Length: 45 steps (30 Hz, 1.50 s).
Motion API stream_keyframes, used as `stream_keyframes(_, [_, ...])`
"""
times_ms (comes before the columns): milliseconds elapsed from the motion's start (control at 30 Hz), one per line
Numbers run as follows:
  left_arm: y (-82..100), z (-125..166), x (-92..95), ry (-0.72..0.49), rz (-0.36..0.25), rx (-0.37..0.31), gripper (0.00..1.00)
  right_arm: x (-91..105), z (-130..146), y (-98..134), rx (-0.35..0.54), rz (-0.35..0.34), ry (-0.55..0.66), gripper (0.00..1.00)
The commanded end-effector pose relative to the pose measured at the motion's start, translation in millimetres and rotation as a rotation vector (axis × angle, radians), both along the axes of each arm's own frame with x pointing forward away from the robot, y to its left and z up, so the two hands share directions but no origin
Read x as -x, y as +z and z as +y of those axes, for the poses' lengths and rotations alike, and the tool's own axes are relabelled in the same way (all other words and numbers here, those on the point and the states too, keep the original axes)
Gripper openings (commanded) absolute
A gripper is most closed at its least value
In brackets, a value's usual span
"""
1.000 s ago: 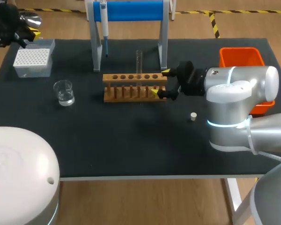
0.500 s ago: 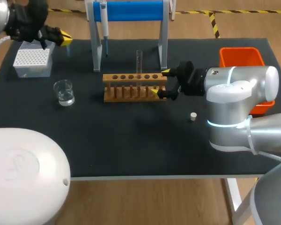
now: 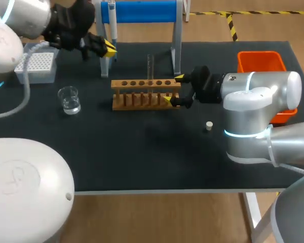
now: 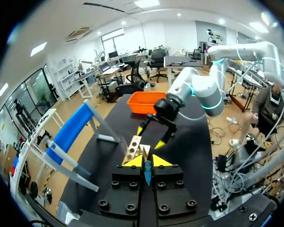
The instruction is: Invert the test tube, pick up the pipette, mount the tip to pipette, aspirate from beaker and dispense into the tube, eject the tip, return the pipette, and cap with the stopper.
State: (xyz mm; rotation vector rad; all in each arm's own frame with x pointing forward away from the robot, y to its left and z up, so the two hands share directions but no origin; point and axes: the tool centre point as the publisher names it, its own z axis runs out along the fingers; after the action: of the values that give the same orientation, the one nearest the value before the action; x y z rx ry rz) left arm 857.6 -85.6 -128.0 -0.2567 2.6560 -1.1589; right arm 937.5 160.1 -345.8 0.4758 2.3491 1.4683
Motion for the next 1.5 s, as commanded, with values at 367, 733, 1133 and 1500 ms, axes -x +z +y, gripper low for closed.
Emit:
stream_keyframes(367, [-9.7,-51.5,20.4,-0.073,0.033,0.038,0.0,0.3,-0.2,-0.9,-0.003,-0.002,0.0,1.0])
stream_keyframes(733, [-6.2,-49.9,18.6,-0.09,0.002,0.092,0.0,0.3,-0.2,-0.9,-0.003,-0.002,0.0,1.0])
stream_keyframes(1133, [-7.2,-49.4,18.7,-0.096,0.03,0.102,0.0,0.3,-0.2,-0.9,-0.003,-0.002,0.0,1.0])
stream_keyframes(1500, [-7.2,-49.4,18.7,-0.096,0.03,0.102,0.0,0.3,-0.2,-0.9,-0.003,-0.002,0.0,1.0])
